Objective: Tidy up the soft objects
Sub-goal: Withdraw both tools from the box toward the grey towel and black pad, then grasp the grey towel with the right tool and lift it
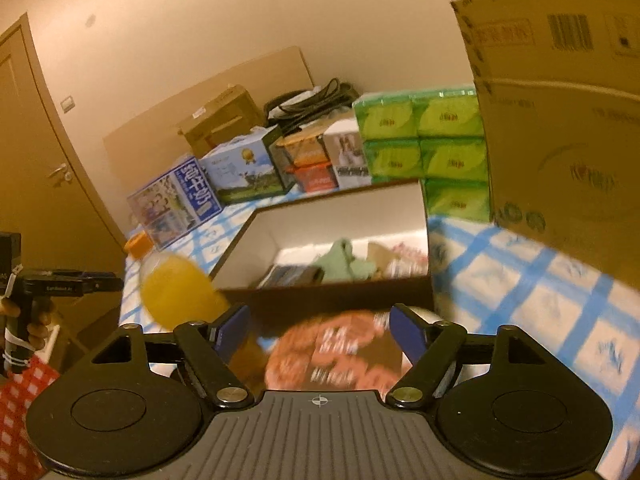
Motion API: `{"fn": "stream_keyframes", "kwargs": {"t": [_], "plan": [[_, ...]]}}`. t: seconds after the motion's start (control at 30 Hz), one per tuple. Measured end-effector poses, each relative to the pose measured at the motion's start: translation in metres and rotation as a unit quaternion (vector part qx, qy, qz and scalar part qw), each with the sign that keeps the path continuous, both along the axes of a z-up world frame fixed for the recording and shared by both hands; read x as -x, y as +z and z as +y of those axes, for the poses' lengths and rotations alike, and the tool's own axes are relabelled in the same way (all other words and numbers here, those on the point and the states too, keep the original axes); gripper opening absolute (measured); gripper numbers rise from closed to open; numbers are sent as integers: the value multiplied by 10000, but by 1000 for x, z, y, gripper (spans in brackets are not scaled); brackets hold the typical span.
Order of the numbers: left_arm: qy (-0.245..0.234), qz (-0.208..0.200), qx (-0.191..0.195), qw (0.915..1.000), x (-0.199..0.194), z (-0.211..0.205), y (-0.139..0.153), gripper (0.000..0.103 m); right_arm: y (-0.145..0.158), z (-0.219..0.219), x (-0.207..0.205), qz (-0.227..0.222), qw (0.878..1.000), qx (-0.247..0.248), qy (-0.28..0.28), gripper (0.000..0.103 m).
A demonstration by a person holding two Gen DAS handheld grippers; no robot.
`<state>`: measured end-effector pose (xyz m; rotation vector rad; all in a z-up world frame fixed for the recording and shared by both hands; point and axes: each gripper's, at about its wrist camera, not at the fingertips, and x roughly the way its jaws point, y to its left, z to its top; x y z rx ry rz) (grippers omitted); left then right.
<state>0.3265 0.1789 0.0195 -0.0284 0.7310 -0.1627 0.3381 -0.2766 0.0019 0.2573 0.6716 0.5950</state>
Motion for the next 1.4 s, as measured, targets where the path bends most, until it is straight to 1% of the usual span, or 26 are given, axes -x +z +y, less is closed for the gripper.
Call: {"fn": "stream_keyframes", "kwargs": {"t": [0.03,0.07,0.1,0.3,0.5,0.67,0.8,0.93,1.03,1.07,1.13,1.23,1.37,1.4], "plan": [[2,-7,27,10000,9,-3,1,52,-2,0,9,18,10000,29,7,78],[11,17,61,10000,19,-7,1,56,-4,1,17,52,10000,56,7,78],[26,41,84,10000,27,-9,1,57,-6,2,26,95,9999,85,20,78],[145,175,49,9997,71,-30,-6,57,-22,7,65,379,9993,-17,55,79],[384,327,-61,9987,104,-48,-20,57,-42,27,91,548,9981,221,156,79],[651,473,-124,9967,120,-53,-36,57,-61,43,99,685,9962,474,251,79],[827,604,-163,9946,129,-57,-50,57,-77,56,100,781,9939,686,357,79],[931,716,-92,9930,134,-60,-63,57,-95,68,98,785,9917,944,372,78],[1001,808,-197,9915,132,-64,-73,57,-109,72,95,857,9907,998,344,78],[1001,822,-225,9913,132,-66,-76,57,-114,73,94,884,9902,1021,342,76],[991,837,-255,9912,130,-68,-80,57,-123,76,92,919,9892,1080,376,68],[1016,850,-232,9909,128,-67,-86,57,-135,81,88,969,9870,1232,343,65],[1110,929,-304,9890,123,-64,-95,57,-149,84,83,1029,9861,1267,311,61],[1124,949,-297,9887,122,-64,-98,57,-152,86,82,1022,9861,1273,304,59]]}}
